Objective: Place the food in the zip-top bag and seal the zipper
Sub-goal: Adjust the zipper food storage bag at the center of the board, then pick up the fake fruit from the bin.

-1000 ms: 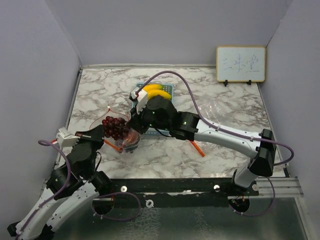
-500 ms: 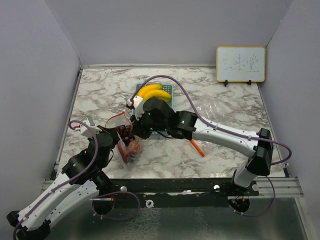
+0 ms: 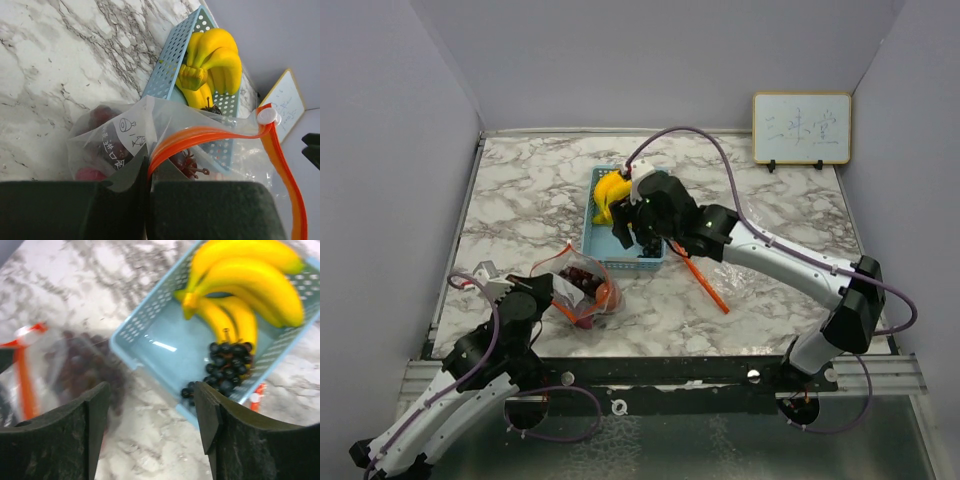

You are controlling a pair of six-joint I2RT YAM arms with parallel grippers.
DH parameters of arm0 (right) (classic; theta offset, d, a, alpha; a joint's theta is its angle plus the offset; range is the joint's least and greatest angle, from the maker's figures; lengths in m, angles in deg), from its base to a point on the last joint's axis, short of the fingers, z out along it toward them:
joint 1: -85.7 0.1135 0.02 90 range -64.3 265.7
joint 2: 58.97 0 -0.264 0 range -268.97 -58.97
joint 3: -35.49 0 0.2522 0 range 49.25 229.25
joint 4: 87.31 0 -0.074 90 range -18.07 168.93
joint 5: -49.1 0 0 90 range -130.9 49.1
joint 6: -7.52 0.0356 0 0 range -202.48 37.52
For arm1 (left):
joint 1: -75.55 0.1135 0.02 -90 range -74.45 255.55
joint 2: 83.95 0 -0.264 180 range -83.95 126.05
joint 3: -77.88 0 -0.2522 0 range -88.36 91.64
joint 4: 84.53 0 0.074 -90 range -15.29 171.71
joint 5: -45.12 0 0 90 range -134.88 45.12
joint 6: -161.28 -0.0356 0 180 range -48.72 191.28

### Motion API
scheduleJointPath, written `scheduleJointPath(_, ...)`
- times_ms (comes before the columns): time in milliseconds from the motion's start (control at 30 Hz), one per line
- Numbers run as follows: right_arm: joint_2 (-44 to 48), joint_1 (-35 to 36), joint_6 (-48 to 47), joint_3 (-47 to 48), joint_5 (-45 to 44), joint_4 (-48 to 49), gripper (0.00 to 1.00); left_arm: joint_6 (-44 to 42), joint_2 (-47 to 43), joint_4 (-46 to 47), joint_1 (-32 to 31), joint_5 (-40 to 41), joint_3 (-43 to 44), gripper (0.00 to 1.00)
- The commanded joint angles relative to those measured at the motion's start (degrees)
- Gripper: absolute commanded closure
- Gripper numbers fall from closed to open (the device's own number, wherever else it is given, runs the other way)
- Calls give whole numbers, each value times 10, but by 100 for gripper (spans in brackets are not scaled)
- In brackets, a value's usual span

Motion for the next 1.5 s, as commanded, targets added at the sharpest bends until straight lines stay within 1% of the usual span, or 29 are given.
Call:
scheduleJointPath(0, -22, -58, 2, -6, -1, 30, 30, 33, -53, -20, -1, 3, -7, 100)
scheduleJointPath(67, -63, -84, -9, 8, 6, 26, 29, 29, -59, -26, -1, 12, -1, 100)
scheduleJointPath(167, -147, -105, -29, 55, 0, -1, 26, 18, -51, -15, -1, 14, 8, 100)
scheduleJointPath(267, -197, -108, -50, 73, 12, 22, 14, 8, -38, 7, -1, 4, 9, 100)
scheduleJointPath(300, -212, -109, -56, 81, 8, 24, 12, 6, -34, 12, -1, 0, 8, 100)
scheduleJointPath(433, -260, -111, -56, 118, -32, -9, 11, 6, -29, 31, -1, -9, -2, 100)
scheduleJointPath(700, -304, -123, -69, 87, -54, 32, 11, -1, -32, 44, -1, -9, -9, 100)
scheduleJointPath(767, -317, -124, -74, 82, -73, 43, 12, -1, -30, 42, -1, -9, -9, 100)
scheduleJointPath(833, -332, -124, -73, 88, -87, 35, 14, 0, -31, 40, -1, -9, -9, 100)
scheduleJointPath(900, -332, -125, -68, 85, -93, 32, 20, -1, -31, 39, -1, -9, -8, 100)
scheduleJointPath(933, -328, -125, -65, 80, -92, 33, 31, 0, -31, 38, -1, -9, -8, 100)
scheduleJointPath(967, -320, -125, -62, 76, -90, 35, 45, 1, -31, 37, -1, -9, -8, 100)
scheduleJointPath(1000, -313, -124, -61, 71, -88, 37, 55, 2, -31, 38, -1, -8, -9, 100)
scheduleJointPath(1100, -286, -125, -59, 61, -89, 37, 81, 4, -29, 39, -1, -10, -9, 100)
scheduleJointPath(1167, -264, -124, -58, 54, -90, 32, 92, 5, -29, 38, -1, -11, -9, 100)
scheduleJointPath(1233, -234, -124, -57, 46, -76, 27, 97, 6, -28, 34, -1, -10, -9, 100)
scheduleJointPath(1333, -171, -122, -61, 31, -29, 24, 97, 11, -29, 28, -1, -7, -10, 100)
scheduleJointPath(1467, -64, -115, -71, -4, 64, 53, 98, 12, -28, 28, -1, -4, -9, 100)
